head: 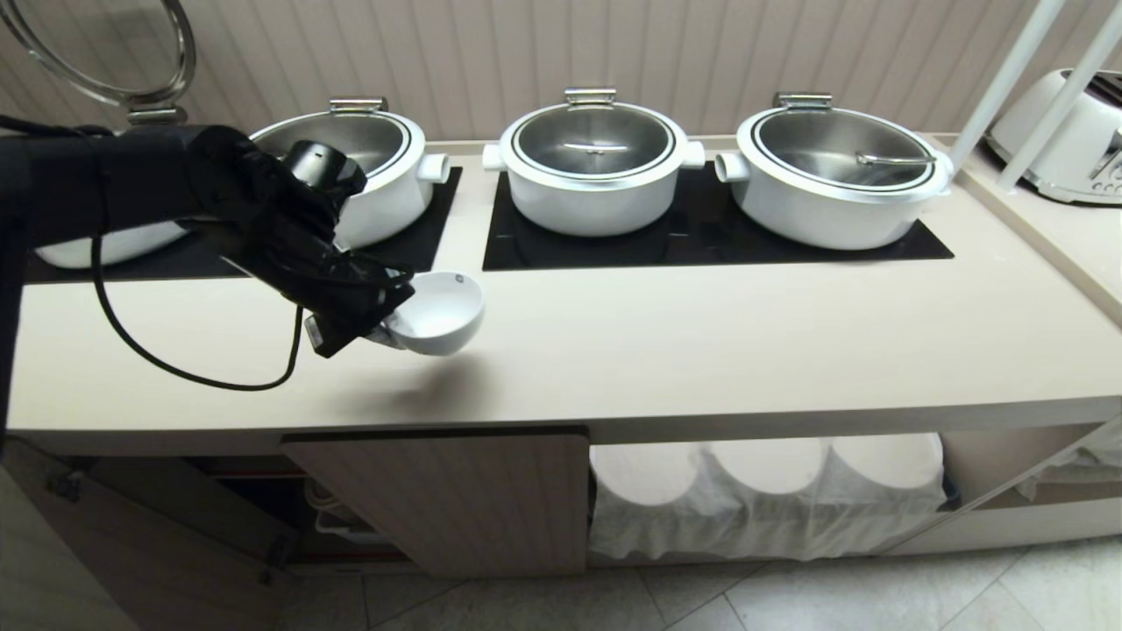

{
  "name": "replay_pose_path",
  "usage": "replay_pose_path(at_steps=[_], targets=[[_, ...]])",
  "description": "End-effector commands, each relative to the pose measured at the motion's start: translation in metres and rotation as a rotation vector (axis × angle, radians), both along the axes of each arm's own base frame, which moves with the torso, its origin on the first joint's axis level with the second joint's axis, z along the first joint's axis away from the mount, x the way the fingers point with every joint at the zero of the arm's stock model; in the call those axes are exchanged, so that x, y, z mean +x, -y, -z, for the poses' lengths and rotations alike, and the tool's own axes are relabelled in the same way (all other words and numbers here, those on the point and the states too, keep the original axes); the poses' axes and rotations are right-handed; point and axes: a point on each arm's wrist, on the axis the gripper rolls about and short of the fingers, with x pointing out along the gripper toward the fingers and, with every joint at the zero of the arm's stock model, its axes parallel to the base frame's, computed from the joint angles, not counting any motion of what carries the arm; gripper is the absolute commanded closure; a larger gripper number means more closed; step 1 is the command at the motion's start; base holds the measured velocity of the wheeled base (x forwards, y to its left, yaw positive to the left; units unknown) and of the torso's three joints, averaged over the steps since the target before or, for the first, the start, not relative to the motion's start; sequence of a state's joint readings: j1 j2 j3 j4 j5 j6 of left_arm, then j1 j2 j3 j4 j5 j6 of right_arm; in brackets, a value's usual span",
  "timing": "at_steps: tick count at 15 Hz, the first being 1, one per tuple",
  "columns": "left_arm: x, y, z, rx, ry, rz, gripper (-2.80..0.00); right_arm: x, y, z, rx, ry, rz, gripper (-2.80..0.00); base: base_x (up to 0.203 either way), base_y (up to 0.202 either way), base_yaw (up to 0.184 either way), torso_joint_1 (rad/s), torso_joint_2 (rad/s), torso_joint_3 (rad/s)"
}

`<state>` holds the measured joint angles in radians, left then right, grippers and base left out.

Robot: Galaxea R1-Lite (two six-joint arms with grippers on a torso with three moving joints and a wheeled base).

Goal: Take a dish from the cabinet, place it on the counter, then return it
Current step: Pick up the bowl from the table, then put it back into the cabinet

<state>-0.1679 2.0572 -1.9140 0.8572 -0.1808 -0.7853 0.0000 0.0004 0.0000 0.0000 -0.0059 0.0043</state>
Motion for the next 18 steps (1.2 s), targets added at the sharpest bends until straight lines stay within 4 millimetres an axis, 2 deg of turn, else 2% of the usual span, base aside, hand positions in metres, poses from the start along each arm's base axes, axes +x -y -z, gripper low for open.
replay_pose_path(at_steps=[1, 7, 10, 14, 18], targets=[[-0.034, -0.005, -0.019, -0.020, 0.006, 0.008, 0.00, 0.000, 0.000, 0.000, 0.000, 0.001, 0.000, 0.00, 0.000, 0.000, 0.000, 0.000, 0.00, 0.000], [-0.140, -0.024, -0.022, 0.023, -0.025, 0.139, 0.00, 0.000, 0.000, 0.000, 0.000, 0.000, 0.000, 0.00, 0.000, 0.000, 0.000, 0.000, 0.00, 0.000], [-0.185, -0.030, -0.016, 0.051, -0.009, 0.228, 0.00, 0.000, 0.000, 0.000, 0.000, 0.001, 0.000, 0.00, 0.000, 0.000, 0.000, 0.000, 0.00, 0.000], [-0.231, -0.037, 0.001, 0.135, -0.027, 0.399, 0.00, 0.000, 0.000, 0.000, 0.000, 0.000, 0.000, 0.00, 0.000, 0.000, 0.000, 0.000, 0.00, 0.000], [-0.249, -0.038, 0.016, 0.168, -0.061, 0.495, 0.00, 0.000, 0.000, 0.000, 0.000, 0.001, 0.000, 0.00, 0.000, 0.000, 0.000, 0.000, 0.00, 0.000]])
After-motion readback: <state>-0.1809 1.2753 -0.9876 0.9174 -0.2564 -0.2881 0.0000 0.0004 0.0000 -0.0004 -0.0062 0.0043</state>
